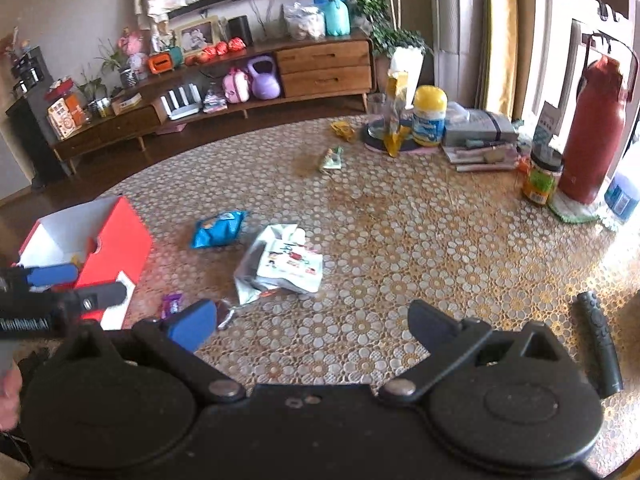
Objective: Organize snacks
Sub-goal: 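Move both tools back from the box toward the remaining snacks, then grasp the small brown wrapped snack with the left tool while the right tool grasps the white bread packet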
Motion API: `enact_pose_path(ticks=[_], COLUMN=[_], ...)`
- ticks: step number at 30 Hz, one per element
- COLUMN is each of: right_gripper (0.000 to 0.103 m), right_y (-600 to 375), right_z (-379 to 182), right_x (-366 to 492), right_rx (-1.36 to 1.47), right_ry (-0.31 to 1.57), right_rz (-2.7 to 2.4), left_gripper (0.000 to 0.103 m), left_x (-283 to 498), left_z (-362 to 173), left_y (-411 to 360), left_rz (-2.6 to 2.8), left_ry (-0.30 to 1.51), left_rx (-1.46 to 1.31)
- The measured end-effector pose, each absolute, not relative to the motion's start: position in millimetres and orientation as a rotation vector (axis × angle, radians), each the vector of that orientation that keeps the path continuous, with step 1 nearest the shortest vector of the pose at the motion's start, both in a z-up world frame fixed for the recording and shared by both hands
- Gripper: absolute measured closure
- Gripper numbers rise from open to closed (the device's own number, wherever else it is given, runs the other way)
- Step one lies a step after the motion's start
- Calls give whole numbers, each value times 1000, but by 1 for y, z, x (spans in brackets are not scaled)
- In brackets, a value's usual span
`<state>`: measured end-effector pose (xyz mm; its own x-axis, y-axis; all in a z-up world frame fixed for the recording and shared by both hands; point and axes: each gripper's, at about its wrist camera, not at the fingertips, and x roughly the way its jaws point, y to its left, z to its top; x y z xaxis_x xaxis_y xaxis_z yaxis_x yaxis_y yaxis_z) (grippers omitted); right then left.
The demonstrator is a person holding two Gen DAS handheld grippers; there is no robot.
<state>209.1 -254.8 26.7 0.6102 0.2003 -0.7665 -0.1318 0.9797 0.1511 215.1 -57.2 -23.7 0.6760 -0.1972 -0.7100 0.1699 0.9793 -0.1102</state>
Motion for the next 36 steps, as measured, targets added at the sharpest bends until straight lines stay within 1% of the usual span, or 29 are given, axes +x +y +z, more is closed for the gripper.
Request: enact_pose_path(ticks=[12,20,23,25,29,31,33,35,36], right_gripper=[2,4,7,10,13,15,18,22,23], right_y=[-247,-225,-219,-216,-212,-210,-210,-210,-210], right_z=[-7,-48,-62,-70,-85,-90,-94,-98,-98], right_x=[282,323,334,340,348,351,352,352,353], right_rx=[153,181,202,218,247,256,271,289,293], right_ry=[953,1026,1055,1074,1107,1119,1130,1138,1139], right_rz=[156,130,114,101,88,84,79,77,75], left_gripper=[1,1,2,6,7,27,34,35,38], left_x=[245,259,263,266,269,271,274,275,275], left_z=[-90,-118,-123,-126,-130,-132,-136,-139,-140], left_y=[-76,-82,-85,-86,-87,-88,-91,-91,-92], left_rz=[-211,-245,-266,-282,-303,-322,-329,-327,-329], left_ry=[868,882,887,892,887,893,915,918,919], left_rx=[-18,11,4,-5,-17,-18,-8,-7,-7])
